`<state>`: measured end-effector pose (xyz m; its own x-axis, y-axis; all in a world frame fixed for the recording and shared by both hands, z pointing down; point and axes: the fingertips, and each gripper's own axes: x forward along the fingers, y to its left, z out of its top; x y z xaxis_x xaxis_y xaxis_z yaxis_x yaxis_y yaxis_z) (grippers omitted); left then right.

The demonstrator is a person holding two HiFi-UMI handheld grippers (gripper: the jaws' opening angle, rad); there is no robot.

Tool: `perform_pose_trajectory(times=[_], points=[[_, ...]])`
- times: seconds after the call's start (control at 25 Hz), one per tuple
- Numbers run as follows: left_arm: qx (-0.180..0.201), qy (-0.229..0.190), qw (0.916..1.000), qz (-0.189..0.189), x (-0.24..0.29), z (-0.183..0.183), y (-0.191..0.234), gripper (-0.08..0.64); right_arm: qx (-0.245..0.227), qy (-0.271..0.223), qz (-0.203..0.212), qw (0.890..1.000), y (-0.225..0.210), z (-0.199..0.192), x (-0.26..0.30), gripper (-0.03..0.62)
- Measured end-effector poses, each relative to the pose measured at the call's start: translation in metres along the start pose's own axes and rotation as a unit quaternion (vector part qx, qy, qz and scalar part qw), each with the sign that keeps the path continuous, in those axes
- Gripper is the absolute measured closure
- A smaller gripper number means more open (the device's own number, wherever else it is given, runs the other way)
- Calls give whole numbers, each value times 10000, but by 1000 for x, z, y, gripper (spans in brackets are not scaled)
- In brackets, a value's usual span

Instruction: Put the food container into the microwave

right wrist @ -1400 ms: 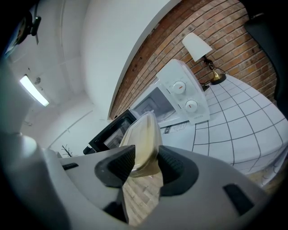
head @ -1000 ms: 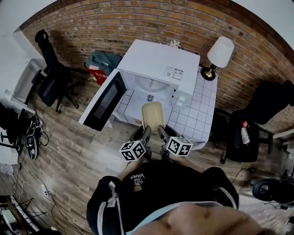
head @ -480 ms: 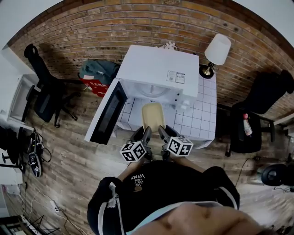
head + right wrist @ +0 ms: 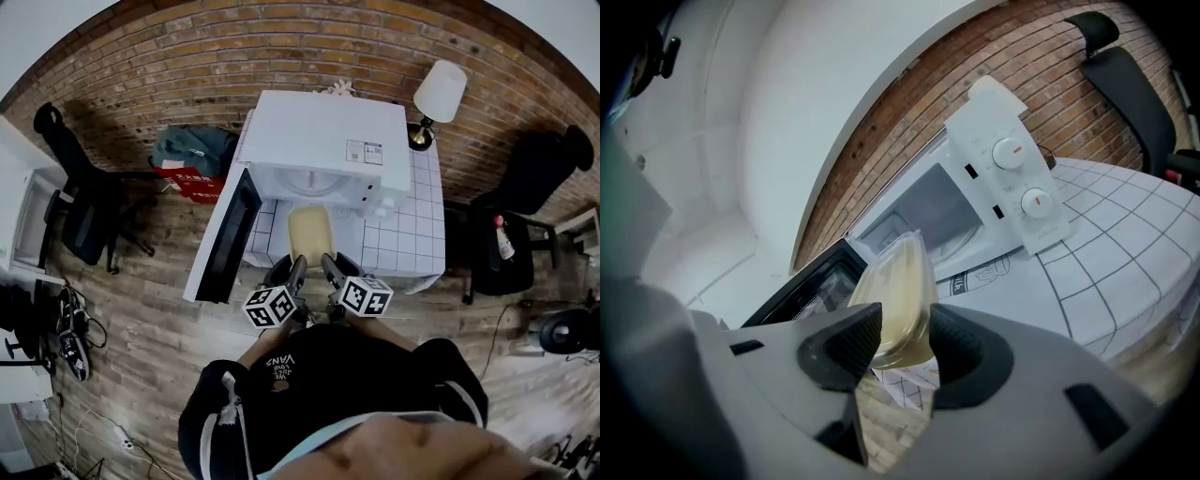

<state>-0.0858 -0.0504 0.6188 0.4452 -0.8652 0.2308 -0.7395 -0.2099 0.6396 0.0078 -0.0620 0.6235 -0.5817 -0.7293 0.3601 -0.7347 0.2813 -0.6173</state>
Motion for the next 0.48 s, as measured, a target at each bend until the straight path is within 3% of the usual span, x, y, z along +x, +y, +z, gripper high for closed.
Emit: perform_pose_trajectory(times=[0.48], points=[[-47, 73, 9999, -62, 23, 8, 15, 407, 55, -12, -137, 9999, -10, 8, 24, 442]])
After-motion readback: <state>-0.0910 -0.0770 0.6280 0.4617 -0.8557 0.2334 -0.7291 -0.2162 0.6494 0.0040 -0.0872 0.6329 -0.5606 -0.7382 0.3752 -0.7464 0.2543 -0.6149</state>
